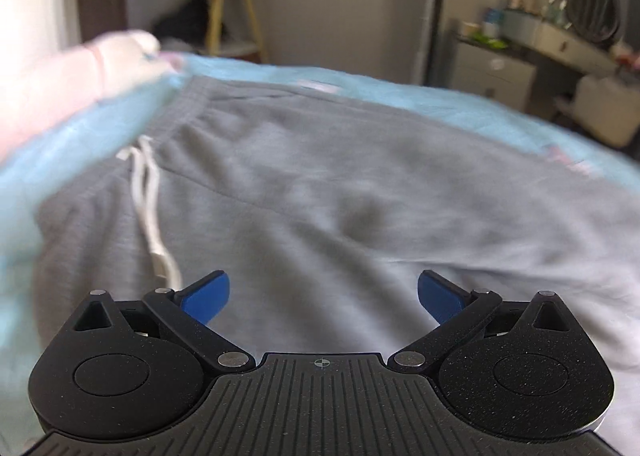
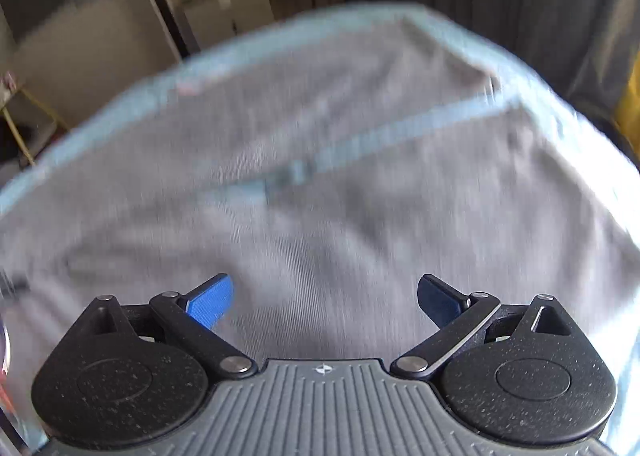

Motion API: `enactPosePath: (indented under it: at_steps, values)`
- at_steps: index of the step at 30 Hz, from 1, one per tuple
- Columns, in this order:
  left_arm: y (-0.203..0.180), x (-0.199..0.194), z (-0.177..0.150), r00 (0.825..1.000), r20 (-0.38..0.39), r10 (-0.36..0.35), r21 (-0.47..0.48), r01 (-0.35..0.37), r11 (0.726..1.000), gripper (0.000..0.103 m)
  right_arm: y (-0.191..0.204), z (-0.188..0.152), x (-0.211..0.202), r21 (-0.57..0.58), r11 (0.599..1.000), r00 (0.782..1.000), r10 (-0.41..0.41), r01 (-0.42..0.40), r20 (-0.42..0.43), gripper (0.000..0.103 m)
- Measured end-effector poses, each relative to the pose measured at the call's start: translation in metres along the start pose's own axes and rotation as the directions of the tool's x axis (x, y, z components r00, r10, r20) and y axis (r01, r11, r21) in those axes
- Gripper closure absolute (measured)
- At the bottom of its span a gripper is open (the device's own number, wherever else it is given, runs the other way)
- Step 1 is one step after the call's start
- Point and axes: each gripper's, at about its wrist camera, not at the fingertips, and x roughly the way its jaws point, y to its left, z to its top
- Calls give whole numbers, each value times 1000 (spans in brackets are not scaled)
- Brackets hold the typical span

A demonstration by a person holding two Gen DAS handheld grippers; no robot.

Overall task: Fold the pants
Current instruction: 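Move the right gripper to the pant leg hem and close on it, then lift the hem with the right gripper over the other leg while left grips waistband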

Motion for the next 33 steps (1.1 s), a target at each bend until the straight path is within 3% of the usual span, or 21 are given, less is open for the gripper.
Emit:
enactPosePath:
  at_steps: [3,5,7,9,14,20,21,23,25,26,30,33]
  values:
    - [16,6,5,995,51,90,-29,-88,996,0,8,67,51,34,999,998,-18,17,55,6]
    - [29,5,4,988,117,100,-84,-91,992,0,15,108,98,76,996,998,-49,46,33,18]
    - [37,9,-1,982,165,96,-111,-78,991,0,23,142,142,126,989,996,-83,80,21,43]
    - [39,17,-4,980,175,92,-112,-73,991,0,31,169,179,187,975,992,-125,118,26,53]
    - [32,39,-13,991,124,52,-55,-45,997,0,38,210,246,270,945,979,-200,186,26,52]
    - [27,49,-23,990,128,52,-36,-47,998,0,23,213,291,318,900,952,-305,299,-33,53]
    - [27,49,-24,990,129,50,-39,-45,998,0,22,213,293,313,900,950,-312,304,-23,54]
    - [28,50,-25,990,132,48,-41,-43,998,0,23,210,292,275,901,938,-347,335,-6,68]
    - [29,50,-25,990,134,46,-45,-40,998,0,21,208,285,262,912,944,-330,316,8,93]
    - [30,50,-25,990,133,41,-49,-35,998,0,19,206,277,280,913,950,-313,295,20,99]
    - [33,48,-26,991,131,23,-67,-14,998,0,9,182,214,274,941,962,-241,200,129,99]
    - [36,47,-26,991,133,6,-85,6,996,0,-16,136,145,300,951,967,-140,72,212,99]
